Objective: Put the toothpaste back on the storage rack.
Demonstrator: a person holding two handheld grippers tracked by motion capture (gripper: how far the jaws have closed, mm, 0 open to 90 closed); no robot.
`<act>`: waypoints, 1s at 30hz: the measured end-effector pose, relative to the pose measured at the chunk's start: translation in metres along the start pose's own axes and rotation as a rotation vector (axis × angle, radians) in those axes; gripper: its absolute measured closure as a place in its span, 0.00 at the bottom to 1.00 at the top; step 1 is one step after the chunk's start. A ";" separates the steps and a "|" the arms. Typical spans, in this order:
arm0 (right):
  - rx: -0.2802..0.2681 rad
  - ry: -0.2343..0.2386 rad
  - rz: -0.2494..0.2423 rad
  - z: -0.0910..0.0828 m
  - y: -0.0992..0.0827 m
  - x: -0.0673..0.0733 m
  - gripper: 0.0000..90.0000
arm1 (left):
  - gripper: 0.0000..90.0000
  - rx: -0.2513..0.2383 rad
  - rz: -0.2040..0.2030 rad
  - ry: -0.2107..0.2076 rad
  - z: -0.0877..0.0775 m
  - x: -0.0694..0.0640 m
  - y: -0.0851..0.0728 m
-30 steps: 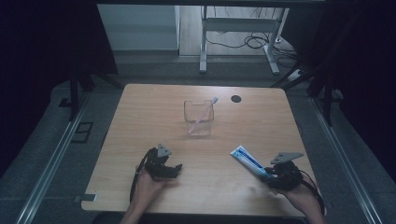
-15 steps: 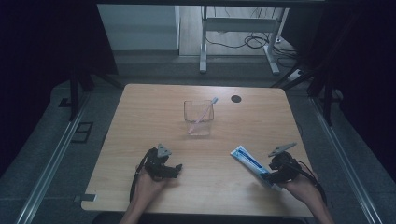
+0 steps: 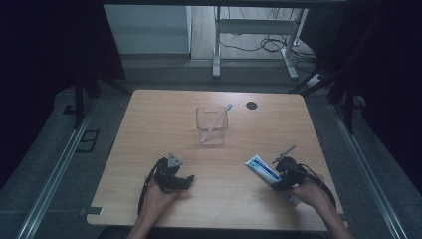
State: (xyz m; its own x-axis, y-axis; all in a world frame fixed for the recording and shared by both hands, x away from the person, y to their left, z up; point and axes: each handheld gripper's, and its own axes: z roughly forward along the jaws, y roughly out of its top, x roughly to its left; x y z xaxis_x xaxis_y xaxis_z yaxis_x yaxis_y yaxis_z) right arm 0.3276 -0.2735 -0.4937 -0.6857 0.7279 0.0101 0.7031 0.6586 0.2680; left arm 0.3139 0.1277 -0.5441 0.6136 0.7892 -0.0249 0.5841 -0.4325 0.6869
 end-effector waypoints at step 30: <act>0.029 0.055 0.030 -0.008 0.010 -0.010 0.80 | 0.15 0.001 -0.003 0.000 0.000 0.000 0.000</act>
State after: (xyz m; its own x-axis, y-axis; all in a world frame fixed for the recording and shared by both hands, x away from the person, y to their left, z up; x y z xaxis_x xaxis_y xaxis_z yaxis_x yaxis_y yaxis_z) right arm 0.3400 -0.2762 -0.4837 -0.6733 0.7360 0.0711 0.7279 0.6428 0.2388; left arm 0.3137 0.1276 -0.5441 0.6122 0.7902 -0.0268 0.5860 -0.4307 0.6864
